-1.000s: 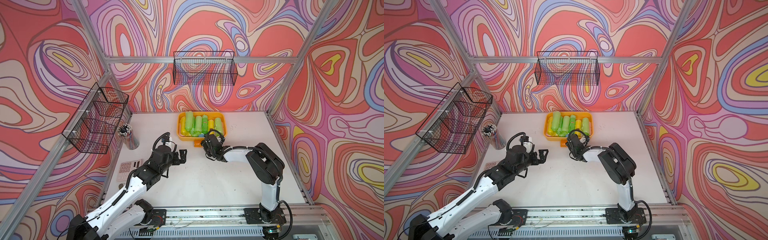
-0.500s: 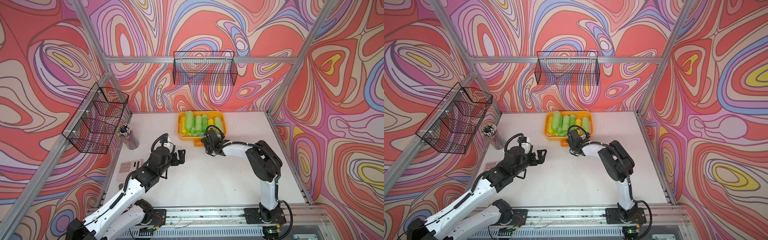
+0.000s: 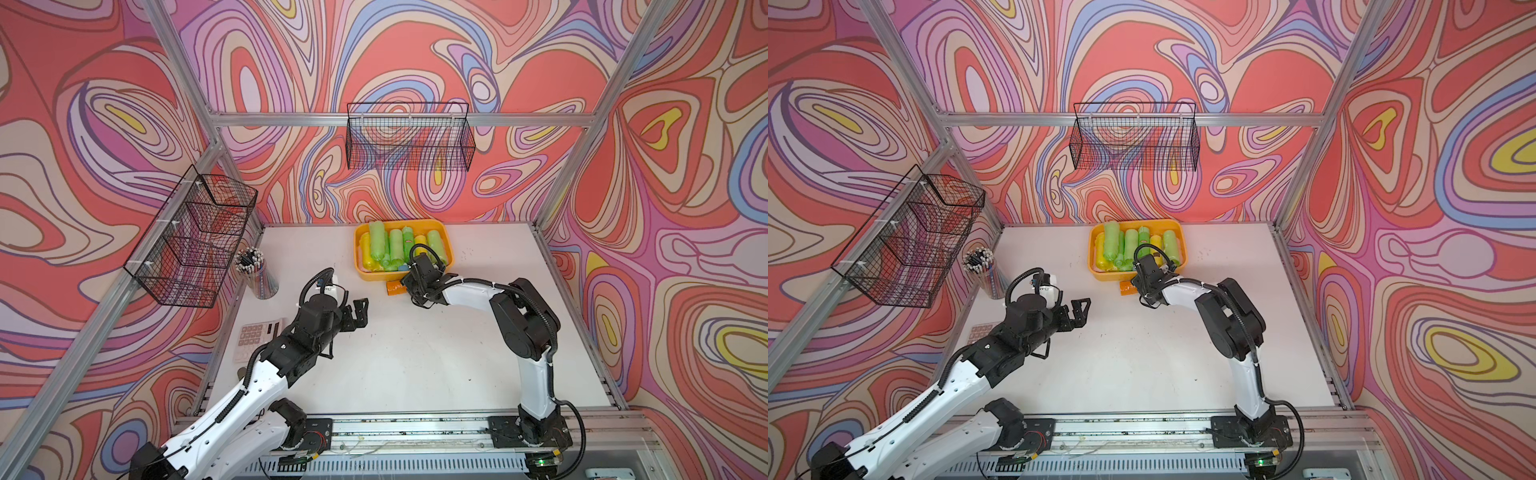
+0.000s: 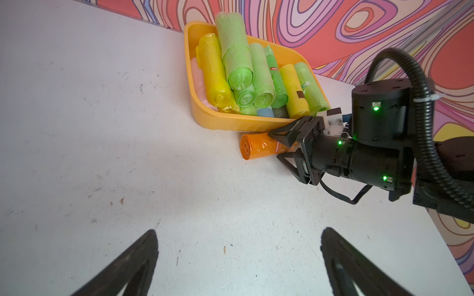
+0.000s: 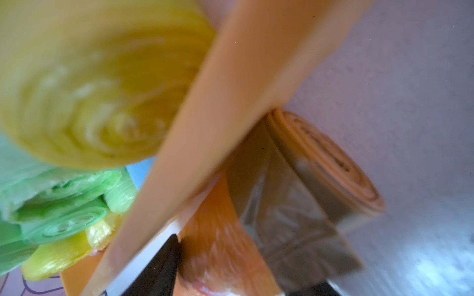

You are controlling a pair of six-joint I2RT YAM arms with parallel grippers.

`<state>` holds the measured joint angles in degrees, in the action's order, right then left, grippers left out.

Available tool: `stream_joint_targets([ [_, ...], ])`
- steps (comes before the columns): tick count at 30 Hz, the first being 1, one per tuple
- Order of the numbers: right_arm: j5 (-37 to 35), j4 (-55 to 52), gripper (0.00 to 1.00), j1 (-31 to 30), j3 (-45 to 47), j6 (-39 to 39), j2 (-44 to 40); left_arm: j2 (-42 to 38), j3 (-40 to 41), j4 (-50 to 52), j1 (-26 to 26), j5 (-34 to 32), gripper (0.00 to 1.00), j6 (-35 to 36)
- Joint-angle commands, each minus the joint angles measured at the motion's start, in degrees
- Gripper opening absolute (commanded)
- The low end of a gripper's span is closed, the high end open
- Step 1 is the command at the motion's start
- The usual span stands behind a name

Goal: Put the roll of trash bags into the storage box
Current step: Pick up the roll of trash bags from the center of the board.

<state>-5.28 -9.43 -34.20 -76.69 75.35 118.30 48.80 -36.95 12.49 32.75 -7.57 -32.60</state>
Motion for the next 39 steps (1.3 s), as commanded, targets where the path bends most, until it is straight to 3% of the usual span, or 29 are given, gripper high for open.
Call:
stream_joint_targets([
  [1, 0.6, -13.0, 0.63, 0.2, 1.4, -3.4, 2.0, -0.8, 0.7, 1.0, 0.2, -1.0, 1.00, 0.5],
  [17, -0.5, -22.3, 0.63, -0.9, 7.9, -7.0, -5.7, -2.7, 1.2, 1.3, 0.2, -2.4, 1.00, 0.5],
  [31, -4.7, -30.4, 0.41, -0.5, -0.1, -16.9, 0.4, -5.8, 1.5, 2.3, 0.2, -2.7, 1.00, 0.7],
  [39, -3.1, -23.4, 0.31, -0.6, 6.9, -20.3, -7.4, -6.4, 2.5, 0.7, 0.2, 1.3, 1.00, -0.3],
])
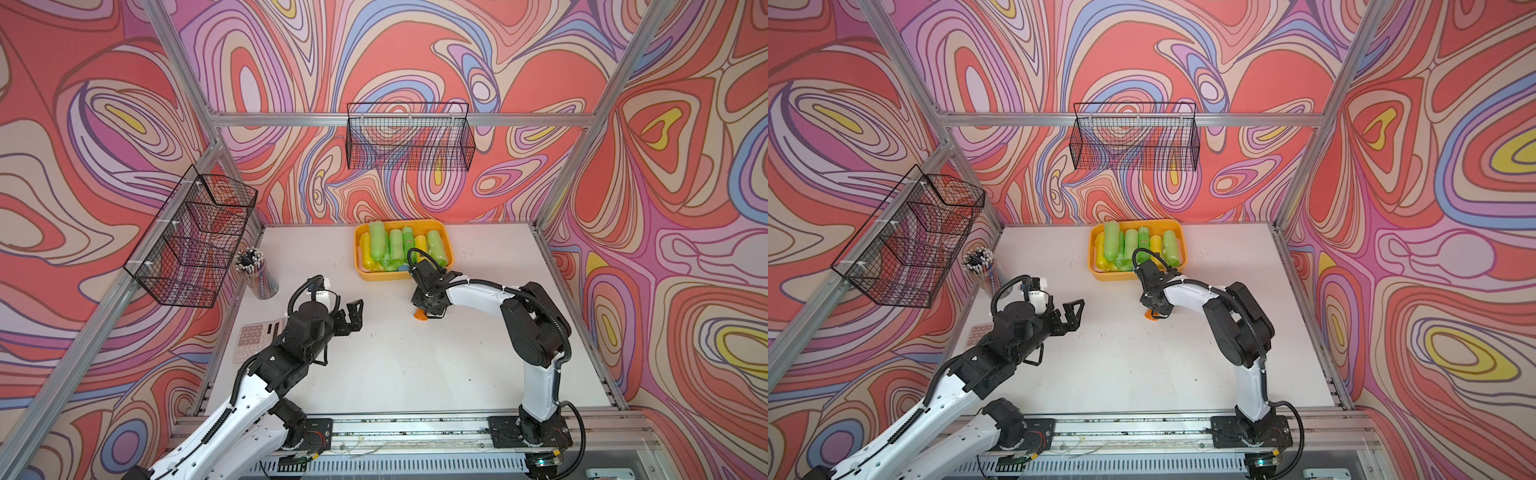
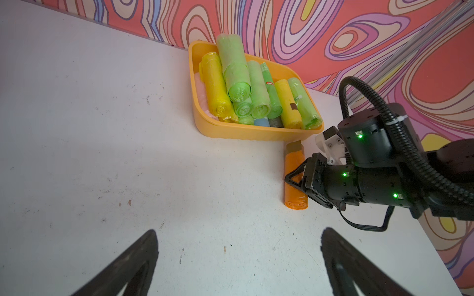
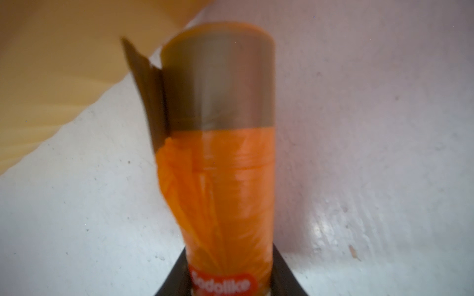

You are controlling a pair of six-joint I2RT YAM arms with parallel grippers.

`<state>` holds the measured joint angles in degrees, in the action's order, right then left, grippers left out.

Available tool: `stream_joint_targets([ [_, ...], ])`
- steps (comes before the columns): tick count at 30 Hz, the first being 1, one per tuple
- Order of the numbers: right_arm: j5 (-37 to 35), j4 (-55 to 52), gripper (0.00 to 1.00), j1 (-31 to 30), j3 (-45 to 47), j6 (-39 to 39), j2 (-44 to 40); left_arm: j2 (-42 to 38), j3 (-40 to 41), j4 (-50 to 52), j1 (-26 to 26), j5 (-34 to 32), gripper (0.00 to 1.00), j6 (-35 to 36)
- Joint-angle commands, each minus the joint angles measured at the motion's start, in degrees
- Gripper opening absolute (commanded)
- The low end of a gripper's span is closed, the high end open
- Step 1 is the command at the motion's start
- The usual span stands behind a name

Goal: Put the roll of trash bags into the storage box
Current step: Pick up the roll of trash bags from the center of the board, then place the roll of trash bags in the storage box.

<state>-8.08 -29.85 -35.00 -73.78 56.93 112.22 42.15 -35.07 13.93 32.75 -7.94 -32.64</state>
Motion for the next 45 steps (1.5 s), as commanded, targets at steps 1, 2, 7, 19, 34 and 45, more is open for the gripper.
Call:
stream_joint_targets([
  [1, -0.5, -2.8, 0.31, 0.2, 4.7, -2.3, -2.4, 0.8, 0.3, -0.7, 0.2, 2.1, 1.00, -0.3],
  [2, -0.5, -2.9, 0.31, 0.2, 5.0, -3.0, -3.5, 1.4, -0.1, -0.6, 0.2, 2.6, 1.00, -0.5],
  [7, 0.2, -1.9, 0.31, 0.2, 7.2, -3.8, -7.9, 4.5, -1.4, -1.3, 0.2, 6.0, 1.00, -1.3],
  [19, 6.8, 8.2, 0.27, 0.1, 12.8, -2.1, -13.9, 9.1, -9.5, 4.1, 0.2, 13.3, 1.00, -3.3],
  [34, 6.1, 9.2, 0.20, 0.1, 12.2, -3.8, -19.7, 16.9, -17.8, 8.4, 0.2, 17.5, 1.00, -1.4],
  [45, 8.5, 10.4, 0.19, 0.1, 8.7, -5.0, -18.0, 20.9, -22.0, 10.0, 0.1, 17.3, 1.00, 0.3],
])
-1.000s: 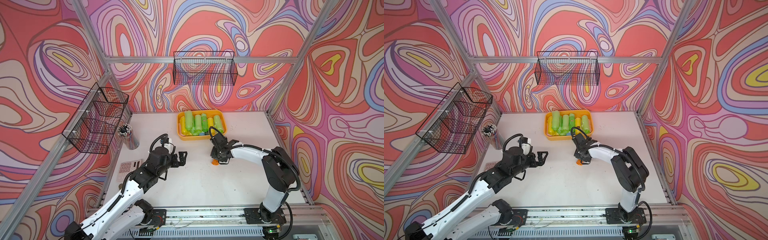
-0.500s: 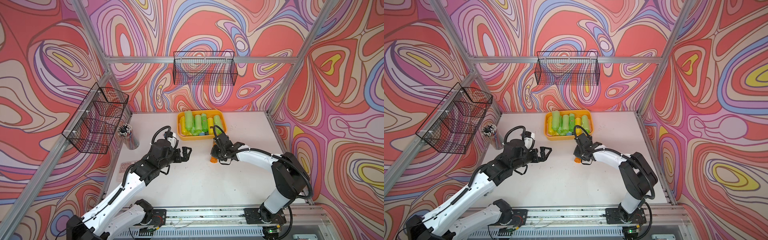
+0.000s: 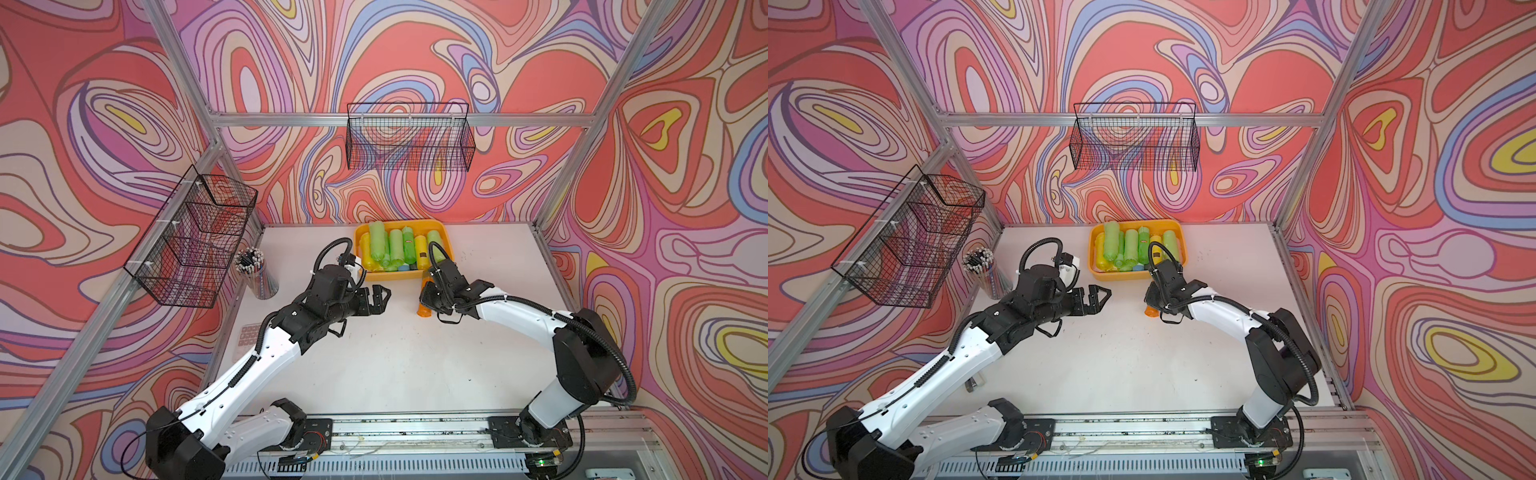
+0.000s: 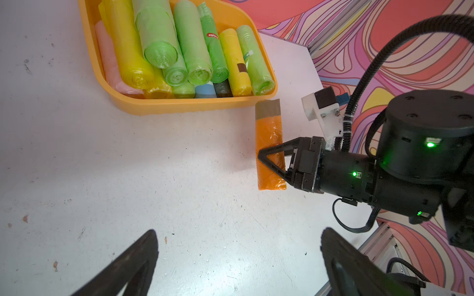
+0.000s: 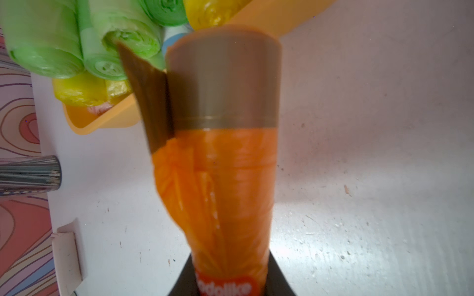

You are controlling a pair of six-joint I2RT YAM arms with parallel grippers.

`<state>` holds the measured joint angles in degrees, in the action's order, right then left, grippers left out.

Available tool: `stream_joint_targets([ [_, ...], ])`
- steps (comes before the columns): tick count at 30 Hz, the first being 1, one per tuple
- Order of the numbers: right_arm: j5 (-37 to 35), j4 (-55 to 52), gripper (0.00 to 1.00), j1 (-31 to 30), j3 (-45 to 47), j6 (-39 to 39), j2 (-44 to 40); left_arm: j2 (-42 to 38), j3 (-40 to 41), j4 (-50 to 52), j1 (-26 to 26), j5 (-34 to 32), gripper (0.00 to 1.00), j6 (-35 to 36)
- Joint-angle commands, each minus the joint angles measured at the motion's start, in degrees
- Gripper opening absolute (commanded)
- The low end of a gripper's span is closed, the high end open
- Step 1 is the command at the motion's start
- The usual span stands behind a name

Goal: Put the roll of trash bags into the storage box
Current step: Place the roll of trash bags in the storage box.

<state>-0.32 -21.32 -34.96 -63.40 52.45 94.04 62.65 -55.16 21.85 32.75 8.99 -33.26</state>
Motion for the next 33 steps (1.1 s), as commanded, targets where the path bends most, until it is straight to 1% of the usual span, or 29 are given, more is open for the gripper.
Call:
stream_joint_targets([
  [1, 0.9, 2.4, 0.19, 0.1, -2.0, -0.5, 0.3, 0.7, -2.3, 2.4, 0.1, 0.3, 1.00, 1.1],
  [8, 3.2, 2.2, 0.18, 0.1, -6.0, -1.5, 2.9, 2.3, -4.6, 3.8, -0.2, 0.4, 1.00, 2.1],
  [13, 3.7, 2.5, 0.18, 0.1, -8.3, -2.3, 3.3, 2.7, -5.3, 4.2, -0.8, 0.6, 1.00, 2.2],
  [18, 3.1, 1.4, 0.18, 0.4, -11.9, -5.0, 3.3, 2.6, -6.3, 4.8, -1.3, 0.4, 1.00, 2.5],
  [25, 3.3, 1.5, 0.18, 2.8, -16.4, -8.7, 4.7, 4.3, -8.6, 6.1, -1.5, 1.1, 1.00, 3.0],
  [28, 4.2, 1.9, 0.17, 4.5, -19.6, -11.8, 6.5, 5.2, -9.4, 6.4, -1.5, 1.8, 1.00, 2.3],
  [29, 4.3, 1.5, 0.17, 5.1, -21.3, -13.1, 8.4, 5.5, -9.4, 6.1, -1.5, 2.4, 1.00, 1.8],
  [33, 1.0, -2.1, 0.16, 6.3, -29.4, -18.3, 14.1, 7.0, -9.5, 4.8, -1.5, 4.6, 1.00, 0.8],
])
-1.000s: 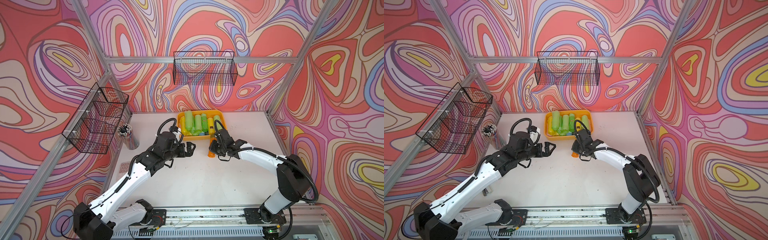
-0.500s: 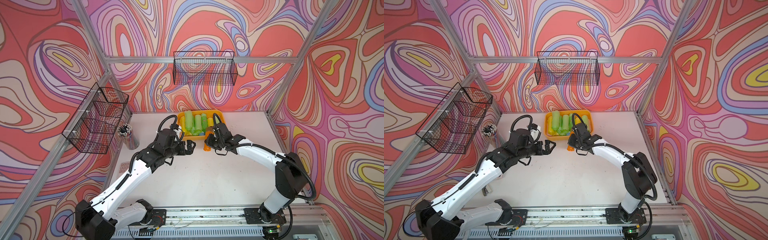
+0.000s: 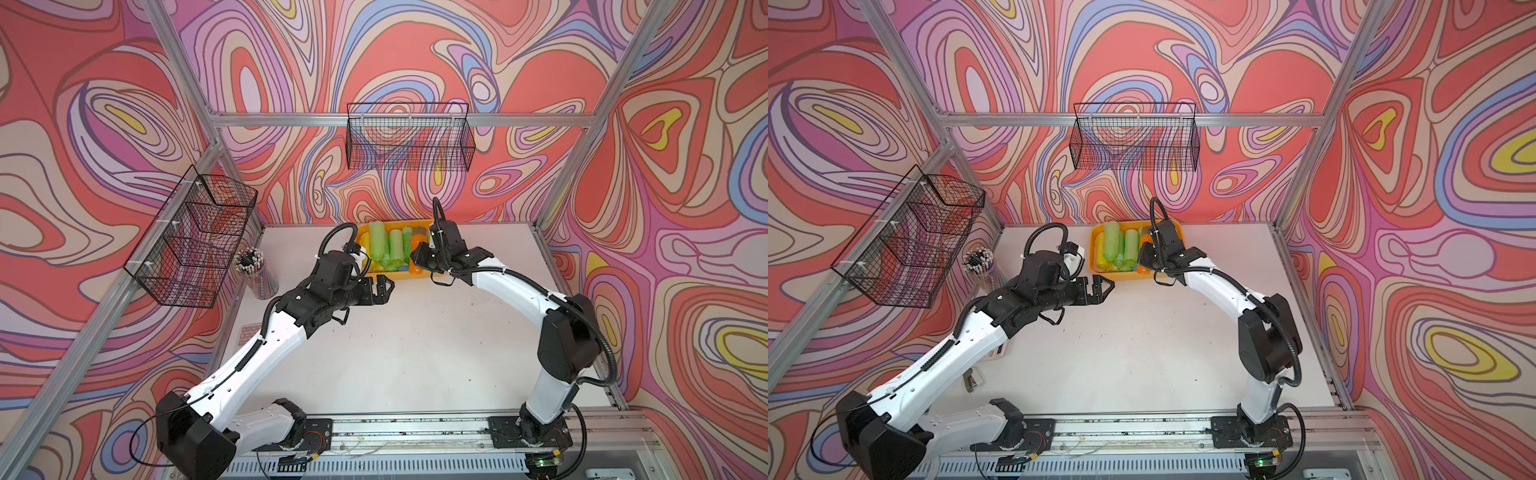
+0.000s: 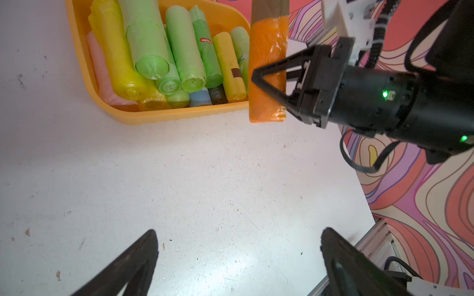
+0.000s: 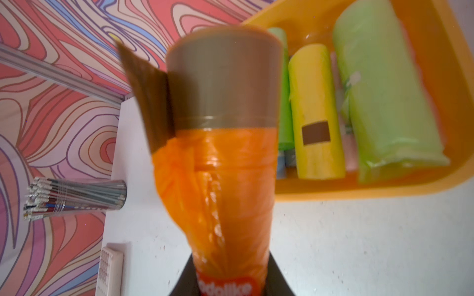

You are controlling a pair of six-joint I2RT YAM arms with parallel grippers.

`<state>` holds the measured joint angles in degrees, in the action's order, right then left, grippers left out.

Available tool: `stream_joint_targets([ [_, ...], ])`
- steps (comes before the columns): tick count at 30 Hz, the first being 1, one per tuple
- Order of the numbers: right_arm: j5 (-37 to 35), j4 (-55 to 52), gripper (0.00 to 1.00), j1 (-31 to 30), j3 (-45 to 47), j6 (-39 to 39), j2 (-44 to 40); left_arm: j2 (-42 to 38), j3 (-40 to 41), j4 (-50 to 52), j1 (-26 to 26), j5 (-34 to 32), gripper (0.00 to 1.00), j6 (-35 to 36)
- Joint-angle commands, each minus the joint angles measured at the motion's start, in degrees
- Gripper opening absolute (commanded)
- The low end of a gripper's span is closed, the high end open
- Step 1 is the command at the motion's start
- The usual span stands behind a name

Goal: Put the roll of trash bags into the storage box
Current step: Place the roll of trash bags in the storage box.

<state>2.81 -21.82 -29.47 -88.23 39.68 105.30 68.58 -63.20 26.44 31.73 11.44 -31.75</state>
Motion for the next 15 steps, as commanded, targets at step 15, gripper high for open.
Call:
stream_joint_targets([
  [15, -6.8, -8.4, 0.16, 5.3, -18.1, -14.1, 15.7, 5.4, -4.2, 0.8, -0.5, 2.2, 1.00, -1.0],
])
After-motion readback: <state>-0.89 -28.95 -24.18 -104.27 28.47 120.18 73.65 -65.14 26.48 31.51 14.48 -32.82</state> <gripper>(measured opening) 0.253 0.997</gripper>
